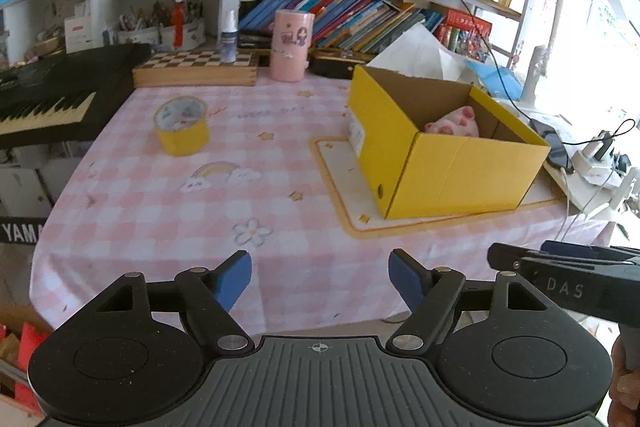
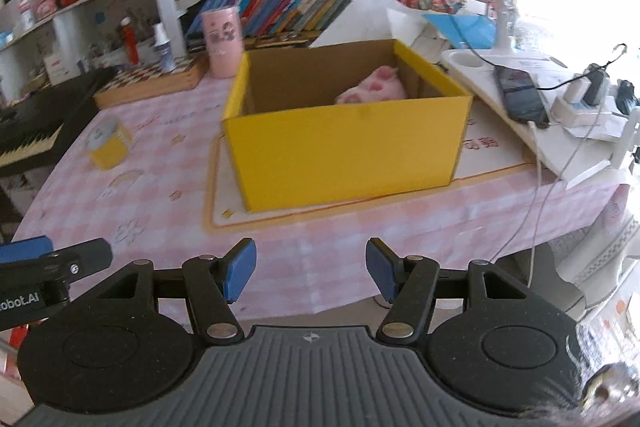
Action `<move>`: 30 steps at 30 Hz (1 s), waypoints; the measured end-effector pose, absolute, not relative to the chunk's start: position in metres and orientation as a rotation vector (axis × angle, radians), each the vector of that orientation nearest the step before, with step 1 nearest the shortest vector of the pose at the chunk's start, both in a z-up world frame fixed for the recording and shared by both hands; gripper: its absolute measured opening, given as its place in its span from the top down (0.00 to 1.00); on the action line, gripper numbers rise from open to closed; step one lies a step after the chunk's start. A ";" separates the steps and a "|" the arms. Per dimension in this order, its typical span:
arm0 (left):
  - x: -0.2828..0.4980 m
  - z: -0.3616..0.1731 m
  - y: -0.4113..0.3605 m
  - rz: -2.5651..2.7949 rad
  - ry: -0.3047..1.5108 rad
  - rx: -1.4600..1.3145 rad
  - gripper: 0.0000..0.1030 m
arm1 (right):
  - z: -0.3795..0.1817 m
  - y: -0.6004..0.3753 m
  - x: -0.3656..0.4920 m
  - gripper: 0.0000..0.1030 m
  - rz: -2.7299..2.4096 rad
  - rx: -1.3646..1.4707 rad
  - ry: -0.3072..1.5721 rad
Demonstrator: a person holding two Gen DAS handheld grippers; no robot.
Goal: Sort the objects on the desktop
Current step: 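Withdraw both tools from the box back over the table, then move left tool to the yellow tape roll and close left gripper on its rim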
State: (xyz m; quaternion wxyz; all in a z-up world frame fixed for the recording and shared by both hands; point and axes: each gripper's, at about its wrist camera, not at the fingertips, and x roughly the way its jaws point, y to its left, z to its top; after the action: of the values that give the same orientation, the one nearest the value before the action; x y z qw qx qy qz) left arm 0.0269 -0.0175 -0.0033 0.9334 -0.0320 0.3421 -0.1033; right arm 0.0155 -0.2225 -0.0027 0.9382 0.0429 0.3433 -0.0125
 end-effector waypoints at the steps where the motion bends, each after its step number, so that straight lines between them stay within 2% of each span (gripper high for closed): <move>1: 0.025 -0.004 -0.013 -0.206 0.704 -0.068 0.25 | -0.004 -0.216 0.014 0.43 -0.011 0.079 0.704; 16: 0.005 -0.002 0.052 -0.089 0.691 -0.102 0.24 | -0.004 -0.139 0.008 0.43 0.176 0.010 0.694; 20: 0.003 -0.001 0.063 -0.061 0.679 -0.103 0.21 | -0.002 -0.123 0.009 0.43 0.206 -0.010 0.690; 30: 0.008 0.000 0.083 -0.034 0.672 -0.119 0.20 | 0.004 -0.101 0.016 0.40 0.230 -0.043 0.675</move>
State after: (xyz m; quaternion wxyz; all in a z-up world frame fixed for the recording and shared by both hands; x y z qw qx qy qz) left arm 0.0084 0.0832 0.0000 0.9422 -0.0583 0.3295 -0.0165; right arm 0.0164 -0.1006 0.0043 0.9368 -0.0210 0.3305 0.1126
